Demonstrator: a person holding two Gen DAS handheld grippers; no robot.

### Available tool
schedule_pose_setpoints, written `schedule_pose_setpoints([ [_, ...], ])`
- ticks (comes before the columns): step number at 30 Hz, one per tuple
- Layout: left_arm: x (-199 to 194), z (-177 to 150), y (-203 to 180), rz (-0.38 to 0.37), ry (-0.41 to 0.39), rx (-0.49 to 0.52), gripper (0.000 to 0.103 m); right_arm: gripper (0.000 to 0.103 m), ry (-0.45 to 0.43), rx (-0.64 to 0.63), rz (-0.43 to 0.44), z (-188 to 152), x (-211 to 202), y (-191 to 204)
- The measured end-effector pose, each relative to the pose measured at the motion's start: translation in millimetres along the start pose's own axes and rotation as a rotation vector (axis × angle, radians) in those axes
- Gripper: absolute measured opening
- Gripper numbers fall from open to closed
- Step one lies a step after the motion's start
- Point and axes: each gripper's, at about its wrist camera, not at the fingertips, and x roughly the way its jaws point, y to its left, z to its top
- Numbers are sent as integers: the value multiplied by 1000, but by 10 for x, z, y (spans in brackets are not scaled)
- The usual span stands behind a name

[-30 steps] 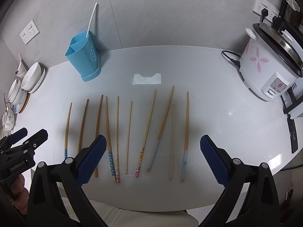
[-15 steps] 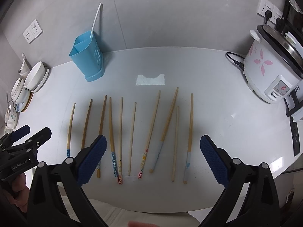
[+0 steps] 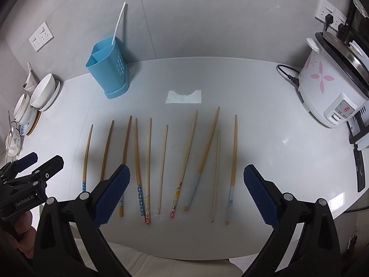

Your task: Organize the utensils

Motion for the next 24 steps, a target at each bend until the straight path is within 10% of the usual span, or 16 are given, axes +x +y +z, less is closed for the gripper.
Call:
schedule_pose_setpoints([
  [24, 1504, -51, 831, 106, 239, -93, 92, 43, 285, 19, -103, -68, 1490, -388],
])
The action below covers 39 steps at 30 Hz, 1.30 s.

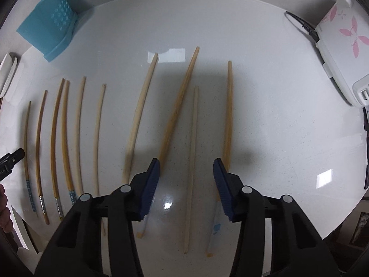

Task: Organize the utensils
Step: 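Grasp a blue-ended chopstick with the left tool while the right tool grasps a plain chopstick, then lift both chopsticks and carry them to the blue utensil holder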

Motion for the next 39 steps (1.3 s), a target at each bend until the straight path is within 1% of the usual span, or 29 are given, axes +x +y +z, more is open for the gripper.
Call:
schedule_pose_setpoints([
  [2, 43, 10, -49, 14, 17, 18, 90, 38, 2, 2, 2, 12, 13, 4],
  [5, 84, 30, -114, 14, 44, 32, 84, 28, 27, -2, -7, 27, 58, 21],
  [9, 104, 46, -152, 10, 74, 37, 73, 21, 53, -2, -18, 38, 97, 45],
  [11, 101, 58, -169, 4, 98, 33, 66, 13, 61, -1, -20, 50, 95, 51],
  [12, 96, 61, -187, -7, 115, 28, 60, 10, 65, 0, -24, 52, 98, 54],
  [13, 80, 88, -232, -21, 132, 22, 49, 4, 68, 1, -31, 52, 99, 61],
  [14, 70, 92, -253, -21, 148, 22, 41, 4, 76, 4, -35, 57, 103, 65],
  [15, 63, 94, -278, -19, 162, 25, 24, 3, 84, 8, -38, 61, 106, 66],
  [16, 75, 71, -241, -20, 170, 28, 8, 3, 90, 11, -38, 82, 111, 62],
  [17, 73, 70, -259, -20, 174, 29, 7, 3, 94, 19, -39, 141, 117, 51],
  [22, 37, 69, -292, -53, 165, 37, 7, 3, 75, 28, -53, 156, 48, 59],
  [27, -124, 77, -230, -71, 103, 31, 7, 3, 36, 36, -47, 157, -99, 108],
  [28, -237, 25, -233, -71, 96, 31, 7, 3, 24, 37, -43, 142, -122, 138],
  [31, -390, 1, -237, -63, 67, 40, 7, 3, -15, 31, -35, 100, -253, 168],
  [36, -636, 35, -245, -71, 2, 45, 7, 3, -79, 31, -3, 152, -419, 229],
  [37, -757, -39, -152, -76, -13, 45, 7, 3, -93, 30, 5, 152, -465, 220],
  [39, -843, -24, -173, -62, -48, 50, 7, 3, -128, 24, 15, 191, -520, 166],
])
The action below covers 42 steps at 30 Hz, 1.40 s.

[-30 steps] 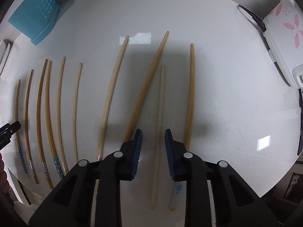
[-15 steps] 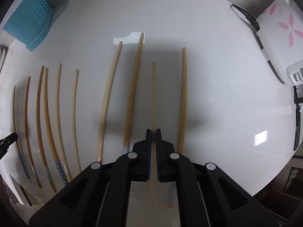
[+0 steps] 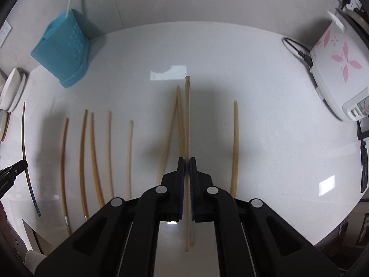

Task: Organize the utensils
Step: 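Lift both chopsticks and carry them to the blue utensil holder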

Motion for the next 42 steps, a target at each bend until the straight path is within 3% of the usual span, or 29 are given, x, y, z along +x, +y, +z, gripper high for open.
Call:
schedule_pose_setpoints([
  [6, -223, 96, -86, -35, -94, 8, 7, 3, -75, -6, 29, 214, -164, 139],
  [18, -565, 775, -114, -89, -292, 12, 7, 3, -209, -59, 93, 643, -412, 492],
  [29, -954, 1348, -74, -217, -553, -25, 7, 3, -337, -102, 160, 1160, -665, 901],
  [35, -1169, 1554, -166, -253, -711, -21, 7, 3, -409, -96, 192, 1402, -774, 1025],
  [42, -1073, 1743, -278, -259, -846, -14, 7, 3, -476, -86, 228, 1611, -838, 1106],
])
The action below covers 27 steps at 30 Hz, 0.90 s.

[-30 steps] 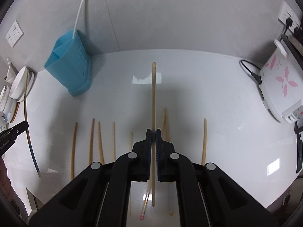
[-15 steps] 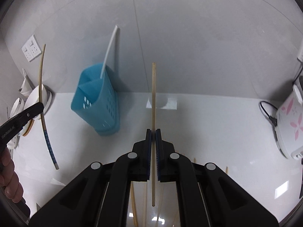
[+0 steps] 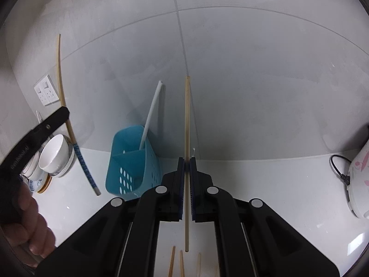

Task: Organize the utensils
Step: 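Lift both chopsticks and carry them to the blue utensil holder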

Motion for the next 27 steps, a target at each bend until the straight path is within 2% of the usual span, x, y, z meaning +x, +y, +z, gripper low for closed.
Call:
schedule_pose_setpoints([
  [8, 308, -201, -47, -8, -29, 62, 7, 3, -14, 16, 19, 9, 171, 28],
  [18, 681, -474, -40, 0, 56, 85, 7, 3, 19, 16, 18, -49, 293, -5],
  [27, 854, -506, -86, 11, 115, 97, 7, 3, 37, 3, 20, -86, 339, 18],
])
